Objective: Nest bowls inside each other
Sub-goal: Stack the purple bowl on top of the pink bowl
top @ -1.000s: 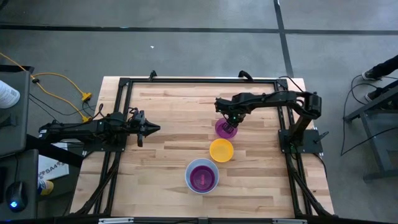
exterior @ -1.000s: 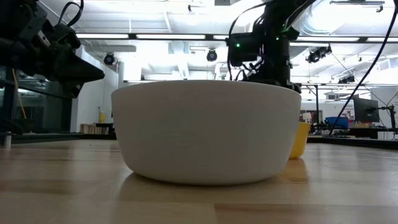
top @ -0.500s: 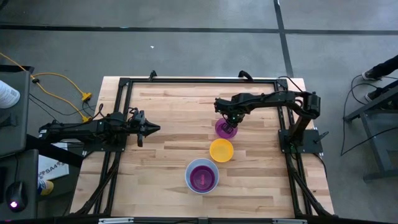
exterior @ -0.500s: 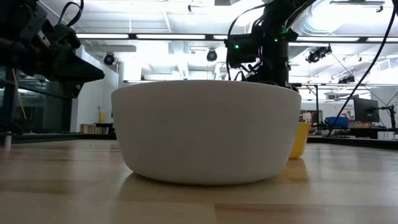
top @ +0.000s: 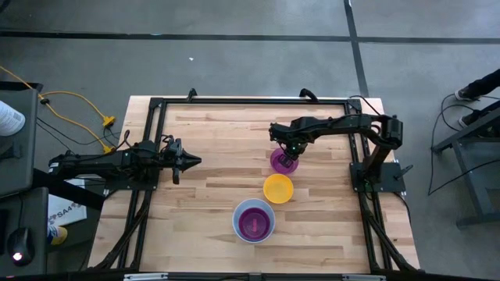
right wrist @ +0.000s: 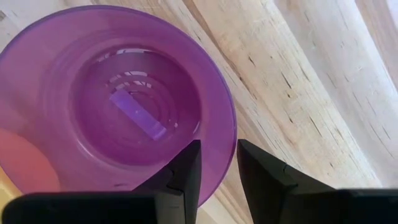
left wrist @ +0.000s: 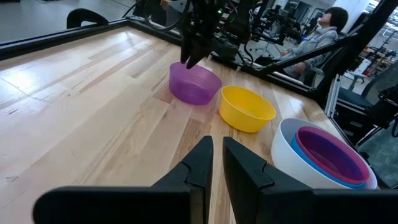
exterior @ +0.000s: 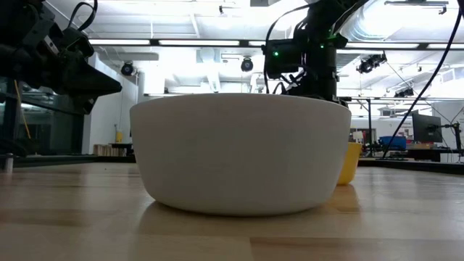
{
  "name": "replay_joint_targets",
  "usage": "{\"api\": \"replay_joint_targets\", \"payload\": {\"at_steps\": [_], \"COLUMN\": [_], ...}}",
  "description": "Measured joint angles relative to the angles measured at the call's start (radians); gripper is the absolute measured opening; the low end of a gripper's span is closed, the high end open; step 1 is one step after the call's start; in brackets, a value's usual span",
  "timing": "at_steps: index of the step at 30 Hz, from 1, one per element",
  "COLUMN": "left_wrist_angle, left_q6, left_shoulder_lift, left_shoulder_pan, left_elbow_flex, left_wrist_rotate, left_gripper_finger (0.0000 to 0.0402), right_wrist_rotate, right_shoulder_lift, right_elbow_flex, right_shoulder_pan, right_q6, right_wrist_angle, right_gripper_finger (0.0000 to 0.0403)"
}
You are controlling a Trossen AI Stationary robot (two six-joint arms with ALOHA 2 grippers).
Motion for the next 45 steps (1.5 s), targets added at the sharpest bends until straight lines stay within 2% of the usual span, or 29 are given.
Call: {"api": "replay_joint_targets", "payload": {"at_steps": [15,27,38,45], "left_wrist_angle": [0.000,0.000,0.000,0.000], "left_q6": [0.000,0.000,0.000,0.000], "left_shoulder_lift": [0.000,0.000,0.000,0.000], "left_shoulder_pan": [0.000,0.000,0.000,0.000], "left_elbow_flex": [0.000,0.000,0.000,0.000], "left_wrist_rotate": [0.000,0.000,0.000,0.000], "left_gripper_finger": [0.0038,0.0038,0.0038,0.0038], "right_wrist_rotate": [0.026,0.022,0.025,0.085], "right_shoulder_lift": [0.000,-0.001,-0.001,-0.001], "right_elbow_flex": [0.000,0.000,0.000,0.000], "right_shoulder_pan": [0.000,0.000,0.000,-0.008], "right_q6": [-0.020,-0.045,-0.053,-0.102], "right_wrist_angle": [0.009,0.011,0.017,0.115], "right_gripper_finger": [0.0094,0.0008,0.0004,0.0004]}}
